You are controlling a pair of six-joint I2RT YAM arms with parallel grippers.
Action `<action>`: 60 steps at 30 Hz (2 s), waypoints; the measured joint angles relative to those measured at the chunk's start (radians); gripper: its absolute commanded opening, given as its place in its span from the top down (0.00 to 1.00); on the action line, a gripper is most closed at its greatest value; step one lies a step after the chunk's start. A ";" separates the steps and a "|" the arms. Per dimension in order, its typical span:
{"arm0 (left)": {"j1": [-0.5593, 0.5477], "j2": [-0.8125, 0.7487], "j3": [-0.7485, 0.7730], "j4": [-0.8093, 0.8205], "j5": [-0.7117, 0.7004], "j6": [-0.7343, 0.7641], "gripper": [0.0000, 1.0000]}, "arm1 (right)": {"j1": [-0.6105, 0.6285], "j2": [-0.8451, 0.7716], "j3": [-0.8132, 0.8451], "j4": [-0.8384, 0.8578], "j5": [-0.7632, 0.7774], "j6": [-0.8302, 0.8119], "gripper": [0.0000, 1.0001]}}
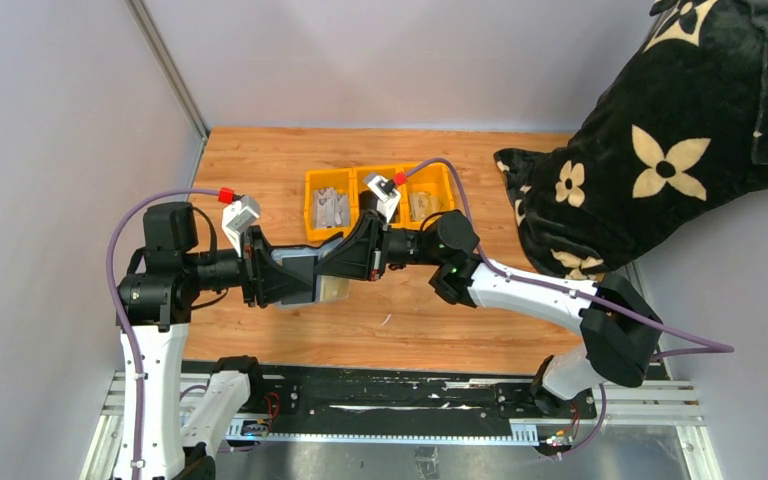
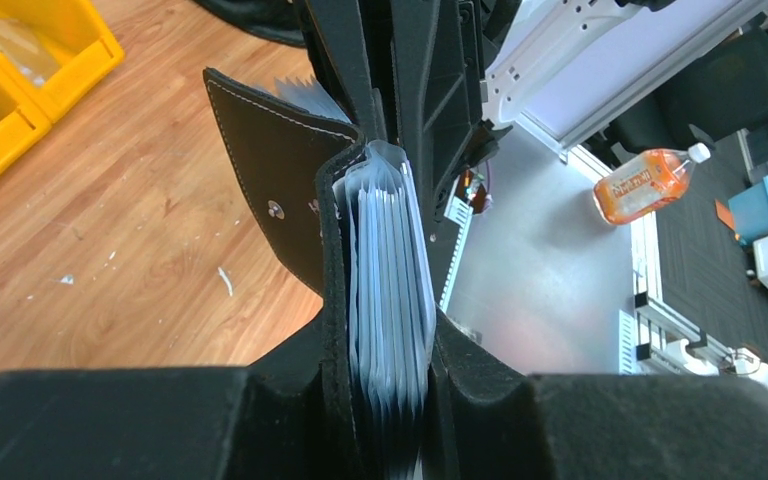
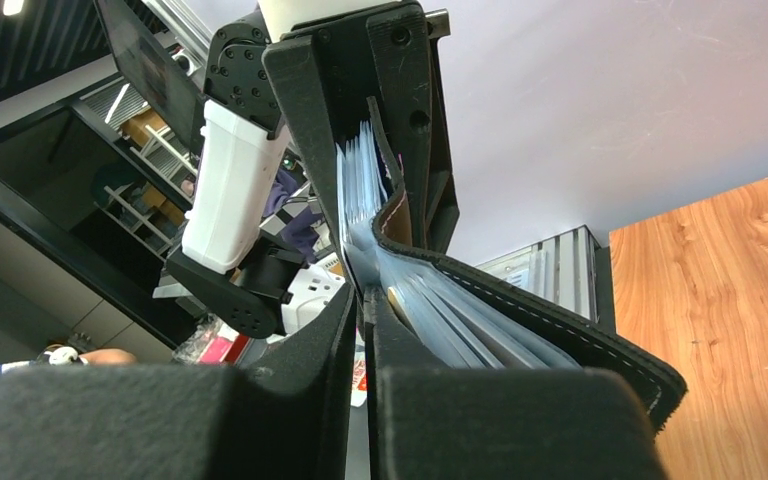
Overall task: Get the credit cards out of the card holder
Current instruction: Remove the credit card from the card holder.
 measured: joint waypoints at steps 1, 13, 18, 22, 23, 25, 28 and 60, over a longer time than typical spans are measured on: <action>0.000 0.000 0.000 -0.002 -0.005 0.000 0.86 | 0.000 0.002 0.000 0.001 0.001 -0.001 0.95; -0.001 0.000 0.000 -0.004 0.039 0.001 0.66 | 0.000 0.000 -0.030 0.037 0.008 -0.003 1.00; -0.002 0.010 0.000 -0.003 0.098 -0.003 0.68 | -0.006 -0.011 -0.073 0.124 0.004 0.048 1.00; -0.002 0.016 0.000 -0.003 0.119 -0.008 0.68 | -0.010 -0.026 -0.103 0.145 0.000 0.063 1.00; -0.002 0.017 0.001 -0.003 0.122 -0.008 0.68 | -0.012 -0.029 -0.109 0.147 -0.001 0.065 1.00; -0.002 0.019 0.001 -0.002 0.125 -0.009 0.69 | -0.015 -0.040 -0.125 0.148 -0.001 0.068 1.00; -0.002 0.019 0.002 -0.002 0.127 -0.011 0.72 | -0.023 -0.060 -0.150 0.148 -0.002 0.069 1.00; -0.007 0.048 0.076 -0.001 0.058 -0.036 0.90 | -0.056 -0.103 -0.178 0.149 -0.029 0.066 1.00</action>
